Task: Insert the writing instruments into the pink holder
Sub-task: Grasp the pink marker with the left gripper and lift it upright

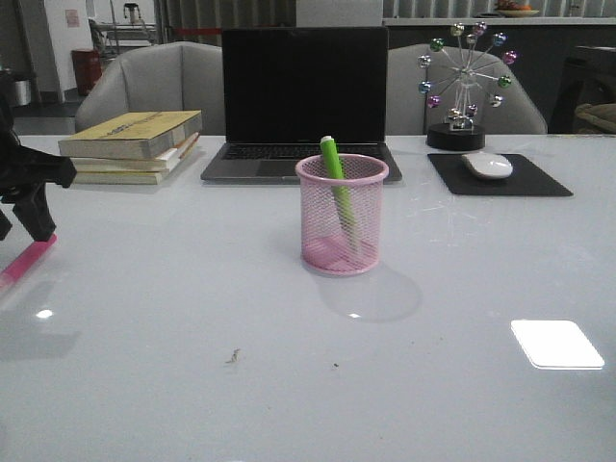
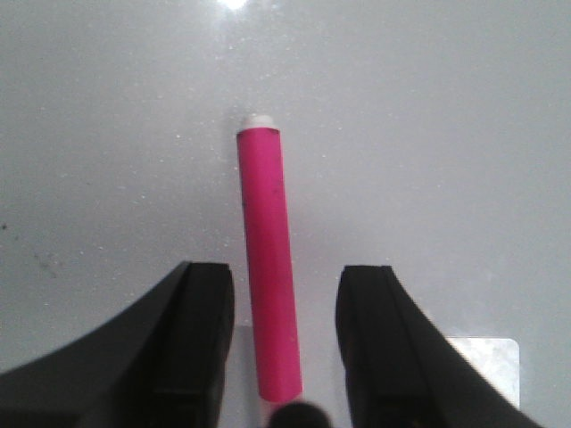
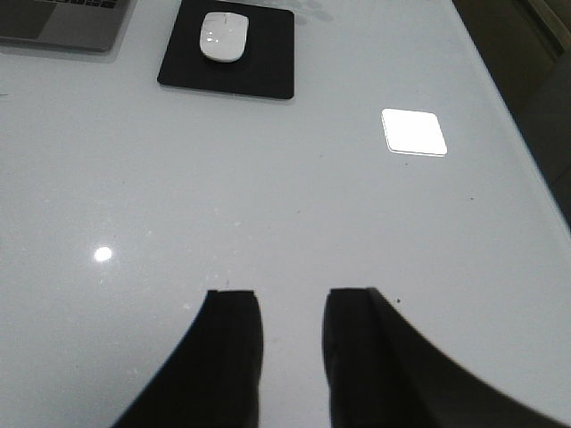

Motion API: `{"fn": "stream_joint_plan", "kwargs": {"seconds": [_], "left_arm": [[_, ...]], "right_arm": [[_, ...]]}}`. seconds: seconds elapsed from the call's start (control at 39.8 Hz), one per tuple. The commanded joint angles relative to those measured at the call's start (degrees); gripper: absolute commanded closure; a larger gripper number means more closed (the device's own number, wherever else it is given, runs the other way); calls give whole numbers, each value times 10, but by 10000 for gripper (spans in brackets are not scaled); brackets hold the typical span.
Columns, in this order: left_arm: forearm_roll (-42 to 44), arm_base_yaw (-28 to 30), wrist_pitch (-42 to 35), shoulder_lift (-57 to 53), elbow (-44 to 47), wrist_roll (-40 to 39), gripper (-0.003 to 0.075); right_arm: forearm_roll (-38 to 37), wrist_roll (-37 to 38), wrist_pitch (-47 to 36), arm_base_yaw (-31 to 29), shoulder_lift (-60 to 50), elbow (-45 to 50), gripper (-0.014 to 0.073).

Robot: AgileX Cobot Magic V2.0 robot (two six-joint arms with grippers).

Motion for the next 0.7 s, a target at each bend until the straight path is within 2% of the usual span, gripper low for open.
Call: {"fn": "stream_joint_plan", "kwargs": {"seconds": [0.0, 0.55, 0.63, 0.68], "left_arm": [[-13, -3, -5, -23, -18, 6, 393], [-15, -3, 12, 27, -18, 17, 400], [-14, -3, 13, 28, -18, 17, 420], [-14, -3, 16, 28, -18, 17, 463]], "right_arm": [[-2, -2, -46, -2, -1, -16, 274], [-2, -2, -45, -2, -1, -16, 274], [-2, -2, -45, -2, -1, -16, 274], [-2, -2, -45, -2, -1, -16, 274]]}}
